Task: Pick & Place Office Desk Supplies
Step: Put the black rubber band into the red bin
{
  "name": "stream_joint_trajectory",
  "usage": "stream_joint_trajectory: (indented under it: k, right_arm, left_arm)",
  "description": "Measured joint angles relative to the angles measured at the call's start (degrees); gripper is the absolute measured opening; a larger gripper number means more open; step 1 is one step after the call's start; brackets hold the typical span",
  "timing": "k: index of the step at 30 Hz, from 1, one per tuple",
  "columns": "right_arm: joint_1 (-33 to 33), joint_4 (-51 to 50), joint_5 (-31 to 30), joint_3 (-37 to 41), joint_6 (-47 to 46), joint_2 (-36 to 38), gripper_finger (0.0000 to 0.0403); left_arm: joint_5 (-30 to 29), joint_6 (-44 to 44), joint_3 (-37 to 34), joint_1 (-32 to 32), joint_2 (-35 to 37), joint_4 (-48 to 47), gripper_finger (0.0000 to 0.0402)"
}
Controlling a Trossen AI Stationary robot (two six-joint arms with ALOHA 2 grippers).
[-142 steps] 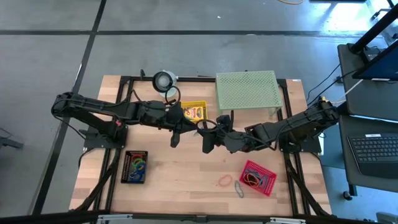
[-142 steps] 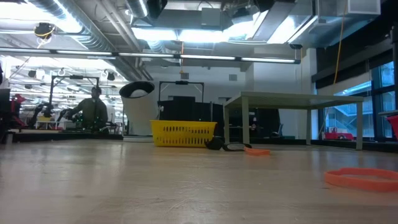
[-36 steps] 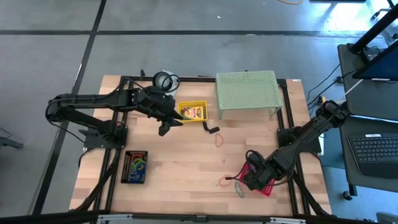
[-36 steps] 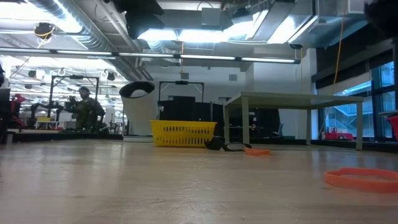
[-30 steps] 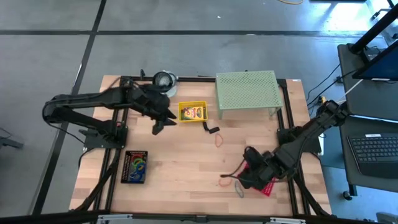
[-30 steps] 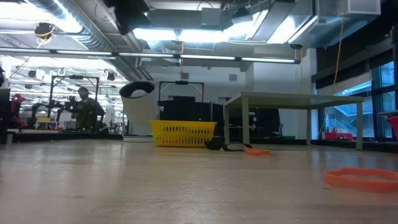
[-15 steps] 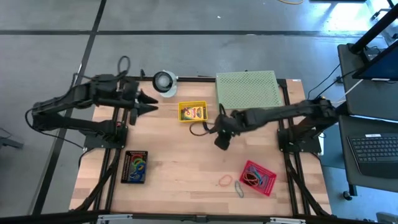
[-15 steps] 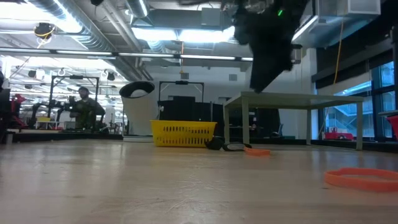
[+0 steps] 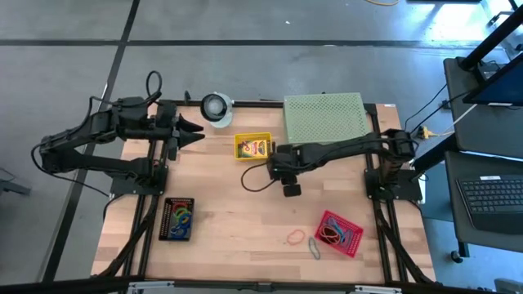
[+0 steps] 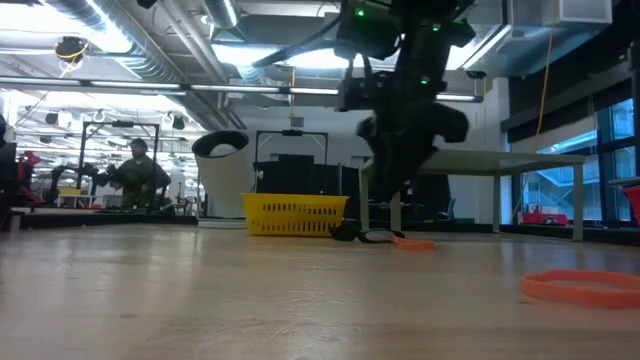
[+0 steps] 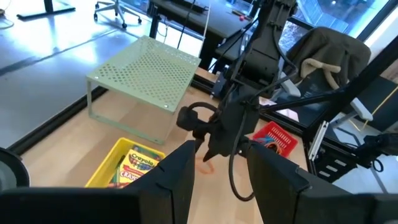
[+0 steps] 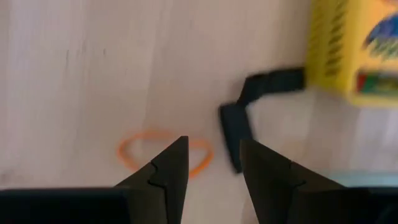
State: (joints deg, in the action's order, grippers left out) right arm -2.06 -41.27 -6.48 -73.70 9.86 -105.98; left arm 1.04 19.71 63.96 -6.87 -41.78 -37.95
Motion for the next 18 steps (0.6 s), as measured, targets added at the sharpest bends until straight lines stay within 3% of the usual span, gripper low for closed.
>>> stream_joint_trajectory:
  k: [6,18]
  right_arm:
    - [1.8,4.7,0.9,-0.7,4.2,-1.4,0.0145]
    - [4.1,4.0,4.4,-0.7,5.7,-5.4,0.0144]
  left_arm:
    - [-0.1,-0.2,0.0,0.0,0.0,0.0,0.0141]
    - [-1.1,-0.4,-0.1,0.0,0.0,-2.2,0.0141]
